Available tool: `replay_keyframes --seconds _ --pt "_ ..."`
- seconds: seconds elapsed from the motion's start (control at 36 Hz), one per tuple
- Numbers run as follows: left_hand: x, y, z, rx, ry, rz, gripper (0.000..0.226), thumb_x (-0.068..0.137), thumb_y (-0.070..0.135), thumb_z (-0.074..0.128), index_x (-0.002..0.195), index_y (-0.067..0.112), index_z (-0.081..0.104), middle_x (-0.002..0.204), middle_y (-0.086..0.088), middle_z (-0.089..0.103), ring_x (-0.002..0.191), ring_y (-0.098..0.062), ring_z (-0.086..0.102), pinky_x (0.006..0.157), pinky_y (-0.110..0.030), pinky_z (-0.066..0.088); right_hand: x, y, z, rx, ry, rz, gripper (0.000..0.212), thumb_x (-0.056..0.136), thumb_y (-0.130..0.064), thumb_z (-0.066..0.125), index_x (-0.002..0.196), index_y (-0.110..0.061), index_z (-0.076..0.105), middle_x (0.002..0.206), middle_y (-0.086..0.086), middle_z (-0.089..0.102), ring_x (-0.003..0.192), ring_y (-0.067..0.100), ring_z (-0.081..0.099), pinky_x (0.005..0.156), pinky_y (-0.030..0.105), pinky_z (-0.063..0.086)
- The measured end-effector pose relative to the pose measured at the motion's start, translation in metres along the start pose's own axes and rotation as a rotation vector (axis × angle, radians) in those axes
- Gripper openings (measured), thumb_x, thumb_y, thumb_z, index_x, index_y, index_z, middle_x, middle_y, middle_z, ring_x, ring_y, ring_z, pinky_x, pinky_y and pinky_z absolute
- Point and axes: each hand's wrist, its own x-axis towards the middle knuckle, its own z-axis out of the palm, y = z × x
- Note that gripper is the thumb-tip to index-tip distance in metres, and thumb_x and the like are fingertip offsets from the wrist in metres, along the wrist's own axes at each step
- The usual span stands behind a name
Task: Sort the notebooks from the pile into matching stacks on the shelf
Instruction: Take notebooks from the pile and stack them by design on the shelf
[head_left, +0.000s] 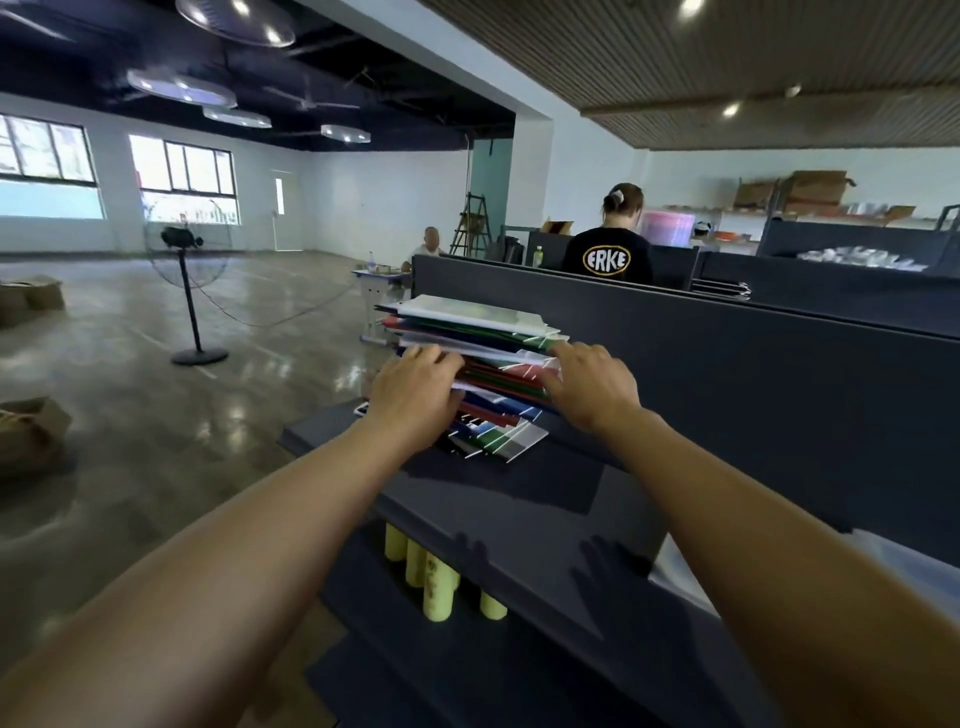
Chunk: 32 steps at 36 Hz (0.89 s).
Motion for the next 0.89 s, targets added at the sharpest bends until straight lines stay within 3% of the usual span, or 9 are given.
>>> replay_keyframes --seconds 0.17,0.28,0.47,0.67,0.78,0.89 --pt "0.041 -0.014 0.006 -0.004 0.014 -0.055 0.043 0.097 0.029 0.049 0.137 0.018 0.042 0.137 -0.006 0.045 0.127 -0.028 0.038 0.099 -0.041 0.040 0.041 -0.001 0.008 0.086 -0.020 0.019 0.048 0.099 -0.045 0.038 0.137 -0.016 0.042 0.136 0.009 0.051 0.125 0.030 0.043 0.093 0.042 0.041" --pt "0.061 -0.022 0.015 -0.013 -0.015 -0.110 0.049 0.097 0.033 0.048 0.142 0.018 0.035 0.144 -0.007 0.036 0.130 -0.029 0.033 0.104 -0.042 0.034 0.064 -0.003 0.019 0.146 -0.082 0.027 0.063 0.096 -0.054 0.039 0.147 -0.019 0.028 0.150 0.006 0.036 0.132 0.032 0.037 0.099 0.044 0.038" --pt "0.087 -0.034 0.026 -0.063 -0.051 -0.253 0.060 0.098 0.044 0.044 0.149 0.023 0.020 0.157 -0.011 0.013 0.141 -0.036 0.019 0.112 -0.046 0.025 0.092 -0.006 0.038 0.143 -0.187 0.059 0.079 0.091 -0.064 0.041 0.151 -0.018 0.017 0.156 0.006 0.022 0.137 0.033 0.029 0.108 0.047 0.030" --pt "0.105 -0.043 0.033 -0.103 -0.091 -0.279 0.059 0.099 0.047 0.039 0.150 0.026 0.018 0.158 -0.008 0.012 0.139 -0.035 0.023 0.110 -0.047 0.030 0.102 -0.010 0.044 0.134 -0.172 0.032 0.074 0.092 -0.060 0.044 0.149 -0.017 0.024 0.153 0.007 0.029 0.133 0.031 0.037 0.105 0.043 0.036" --pt "0.110 -0.046 0.039 -0.083 -0.129 -0.249 0.055 0.098 0.049 0.039 0.147 0.026 0.029 0.155 -0.007 0.021 0.137 -0.036 0.026 0.108 -0.044 0.032 0.102 -0.017 0.045 0.133 -0.100 0.048 0.065 0.092 -0.058 0.046 0.143 -0.018 0.036 0.145 0.006 0.041 0.124 0.032 0.046 0.097 0.040 0.040" --pt "0.110 -0.048 0.042 -0.124 -0.118 -0.250 0.052 0.096 0.051 0.044 0.142 0.027 0.039 0.152 -0.006 0.027 0.134 -0.037 0.028 0.106 -0.043 0.033 0.099 -0.021 0.043 0.159 -0.050 0.095 0.065 0.090 -0.059 0.049 0.142 -0.021 0.038 0.145 0.005 0.041 0.125 0.032 0.041 0.099 0.042 0.036"
